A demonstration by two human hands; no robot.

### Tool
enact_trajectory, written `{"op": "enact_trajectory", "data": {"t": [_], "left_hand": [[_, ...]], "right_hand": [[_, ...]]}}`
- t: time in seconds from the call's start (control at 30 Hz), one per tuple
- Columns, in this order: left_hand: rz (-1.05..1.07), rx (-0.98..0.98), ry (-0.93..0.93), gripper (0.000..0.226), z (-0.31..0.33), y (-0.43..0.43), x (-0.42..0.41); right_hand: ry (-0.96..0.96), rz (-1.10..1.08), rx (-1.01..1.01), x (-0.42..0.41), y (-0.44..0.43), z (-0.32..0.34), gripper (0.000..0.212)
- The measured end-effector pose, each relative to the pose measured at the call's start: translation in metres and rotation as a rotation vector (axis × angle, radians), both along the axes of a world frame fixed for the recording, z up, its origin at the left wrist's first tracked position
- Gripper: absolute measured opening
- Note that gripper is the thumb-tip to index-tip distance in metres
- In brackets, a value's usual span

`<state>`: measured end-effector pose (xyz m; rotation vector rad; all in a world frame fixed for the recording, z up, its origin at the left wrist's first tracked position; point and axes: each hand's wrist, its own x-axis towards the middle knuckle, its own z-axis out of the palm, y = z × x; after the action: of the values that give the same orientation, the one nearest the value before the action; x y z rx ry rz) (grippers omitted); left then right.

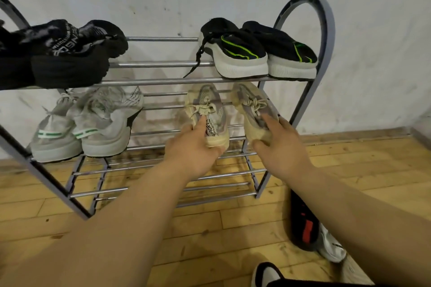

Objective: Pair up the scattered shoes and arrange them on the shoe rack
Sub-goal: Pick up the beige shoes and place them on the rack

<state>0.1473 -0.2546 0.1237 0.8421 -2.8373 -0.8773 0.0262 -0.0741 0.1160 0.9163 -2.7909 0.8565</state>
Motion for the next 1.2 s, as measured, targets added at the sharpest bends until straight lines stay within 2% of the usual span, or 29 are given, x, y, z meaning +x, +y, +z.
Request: {"op": "enact_trajectory", "data": {"t": [0.17,0.57,0.83,0.97,1.2], "left_hand": [[0.045,0.052,0.102,0.099,-0.011,0.003,-0.006],[0.082,0.292,0.296,0.103,-0.013,0.019,-0.04],[0.078,0.256,0.281,0.1,-0.011,0.027,-0.046],[0.048,0.298,0.237,0.09,-0.005,0.027,-0.045],[0.005,0.177,0.218,0.09,-0.015,0.027,-0.045]], "right_hand": [[0.147,0.01,-0.067,-0.002,-0.002,-0.015,0.056],[0.151,0.034,-0.01,-0.008,0.013,-0.025,0.058],[0.179,-0.03,-0.058,-0.011,0.01,-0.035,0.057],[0.198,-0.044,-0.099,-0.01,0.008,-0.038,0.058],[0.134,-0.132,-0.19,-0.013,0.01,-0.03,0.055]]}}
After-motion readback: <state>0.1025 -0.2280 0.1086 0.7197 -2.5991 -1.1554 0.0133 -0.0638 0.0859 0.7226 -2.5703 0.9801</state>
